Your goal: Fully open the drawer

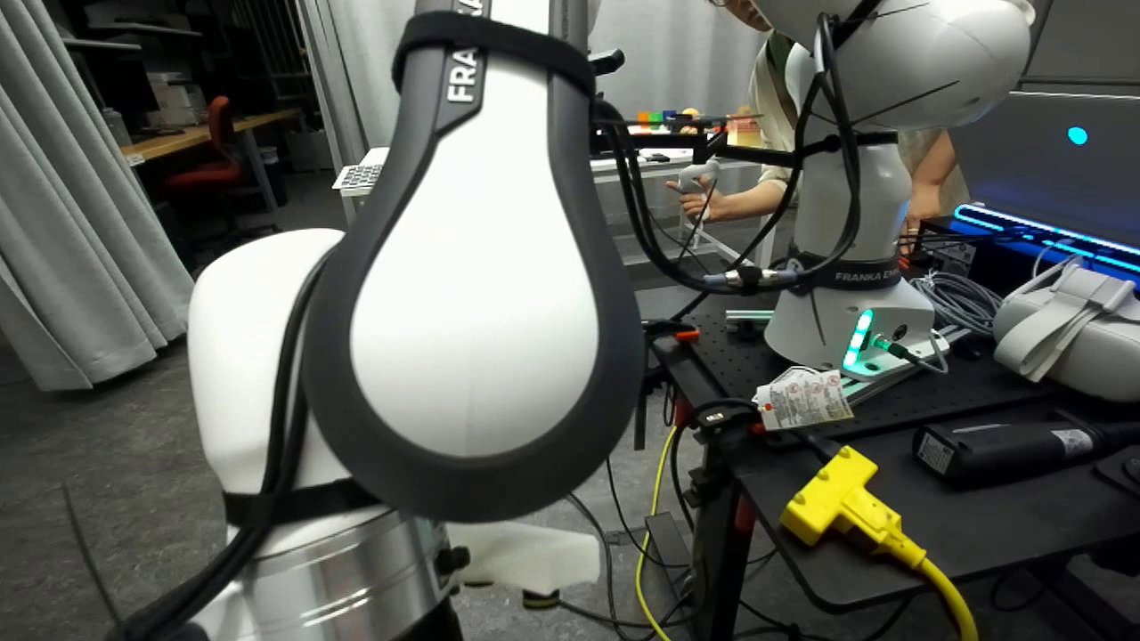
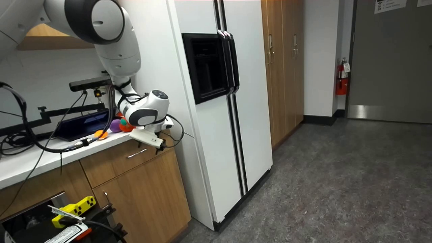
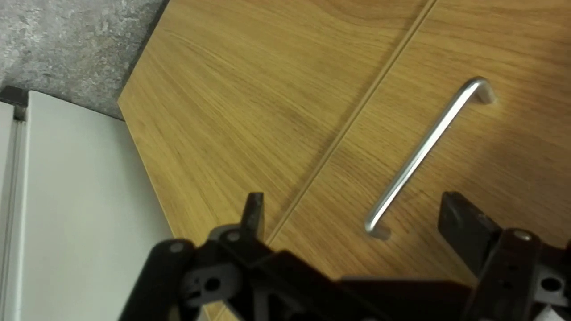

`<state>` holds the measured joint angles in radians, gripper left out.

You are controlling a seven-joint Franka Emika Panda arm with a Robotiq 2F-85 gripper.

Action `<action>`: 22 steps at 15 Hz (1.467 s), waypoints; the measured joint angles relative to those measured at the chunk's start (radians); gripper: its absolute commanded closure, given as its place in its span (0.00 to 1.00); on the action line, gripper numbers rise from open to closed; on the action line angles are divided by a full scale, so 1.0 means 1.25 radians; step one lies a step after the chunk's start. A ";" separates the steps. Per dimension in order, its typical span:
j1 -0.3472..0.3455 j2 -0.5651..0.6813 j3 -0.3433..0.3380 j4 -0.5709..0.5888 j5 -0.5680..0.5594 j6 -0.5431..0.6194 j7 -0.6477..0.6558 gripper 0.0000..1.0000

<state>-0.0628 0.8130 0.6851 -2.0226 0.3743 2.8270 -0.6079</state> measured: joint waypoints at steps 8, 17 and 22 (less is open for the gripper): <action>-0.005 0.074 0.034 0.000 -0.016 0.000 0.025 0.00; -0.005 0.062 0.009 0.000 -0.138 -0.003 0.096 0.00; -0.004 0.022 -0.028 -0.012 -0.183 -0.005 0.121 0.00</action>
<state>-0.0673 0.8408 0.6506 -2.0377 0.1457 2.8207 -0.4566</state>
